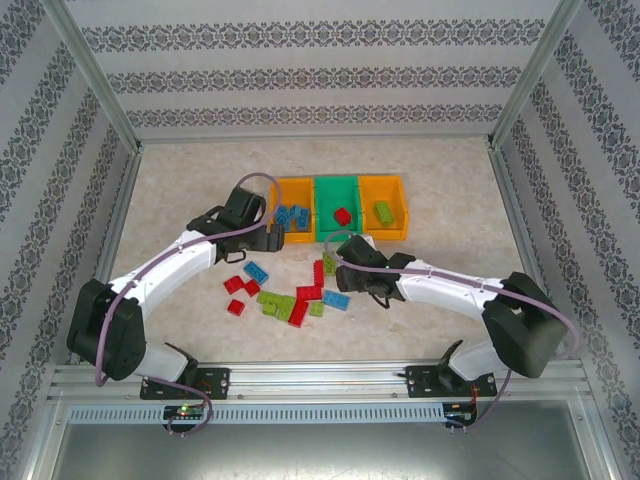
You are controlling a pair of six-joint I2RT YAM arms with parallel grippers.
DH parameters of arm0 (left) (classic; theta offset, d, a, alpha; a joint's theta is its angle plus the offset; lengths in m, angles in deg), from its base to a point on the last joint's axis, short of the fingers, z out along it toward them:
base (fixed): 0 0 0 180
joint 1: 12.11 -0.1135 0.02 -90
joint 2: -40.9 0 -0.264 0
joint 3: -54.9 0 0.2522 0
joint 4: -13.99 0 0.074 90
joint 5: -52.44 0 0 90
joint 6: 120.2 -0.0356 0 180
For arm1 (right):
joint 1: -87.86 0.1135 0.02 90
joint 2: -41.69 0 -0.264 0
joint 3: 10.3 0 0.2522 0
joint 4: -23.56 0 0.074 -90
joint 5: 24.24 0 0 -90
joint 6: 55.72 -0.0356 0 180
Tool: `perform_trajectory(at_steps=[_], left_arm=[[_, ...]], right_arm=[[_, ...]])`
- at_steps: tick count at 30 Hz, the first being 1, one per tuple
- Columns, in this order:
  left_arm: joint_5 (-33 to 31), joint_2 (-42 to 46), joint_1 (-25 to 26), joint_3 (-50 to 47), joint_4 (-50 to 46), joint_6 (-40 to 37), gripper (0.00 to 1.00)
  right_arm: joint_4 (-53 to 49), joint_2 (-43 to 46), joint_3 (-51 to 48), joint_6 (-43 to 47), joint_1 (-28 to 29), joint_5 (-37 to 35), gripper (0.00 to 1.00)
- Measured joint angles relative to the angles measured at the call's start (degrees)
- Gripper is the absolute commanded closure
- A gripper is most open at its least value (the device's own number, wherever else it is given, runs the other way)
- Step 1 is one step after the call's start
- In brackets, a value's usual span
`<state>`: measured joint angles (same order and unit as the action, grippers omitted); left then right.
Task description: Sort the legos into containers by color
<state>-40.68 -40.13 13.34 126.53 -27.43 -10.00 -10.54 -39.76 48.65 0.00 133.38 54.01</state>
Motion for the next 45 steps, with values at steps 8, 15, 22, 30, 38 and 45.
perform_trajectory(at_steps=[8, 15, 22, 30, 38, 45], left_arm=[[-2.1, 3.5, -0.1, -4.0, -0.3, 0.3, 0.01], [-1.8, 3.5, -0.1, -6.4, -1.1, 1.1, 0.01], [0.9, 3.5, -0.1, -7.7, -1.5, -1.7, 0.0], [4.8, -2.0, -0.1, -7.7, -1.5, -6.1, 0.01], [7.4, -5.4, -0.1, -7.1, -1.8, -6.5, 0.0], [7.6, -6.8, 0.0, -5.7, -2.4, -8.4, 0.0]], right_arm=[[1.7, -4.4, 14.6, 1.5, 0.0, 3.9, 0.4], [3.4, -18.9, 31.6, 4.3, -2.2, 7.3, 0.4], [1.0, -31.8, 44.6, 5.8, -5.3, 9.0, 0.39], [-3.3, -39.5, 53.7, 5.8, -7.5, 11.3, 0.31], [-4.8, -42.0, 56.9, 5.7, -7.5, 12.8, 0.16], [-4.7, -41.9, 57.1, 5.8, -7.5, 13.6, 0.13]])
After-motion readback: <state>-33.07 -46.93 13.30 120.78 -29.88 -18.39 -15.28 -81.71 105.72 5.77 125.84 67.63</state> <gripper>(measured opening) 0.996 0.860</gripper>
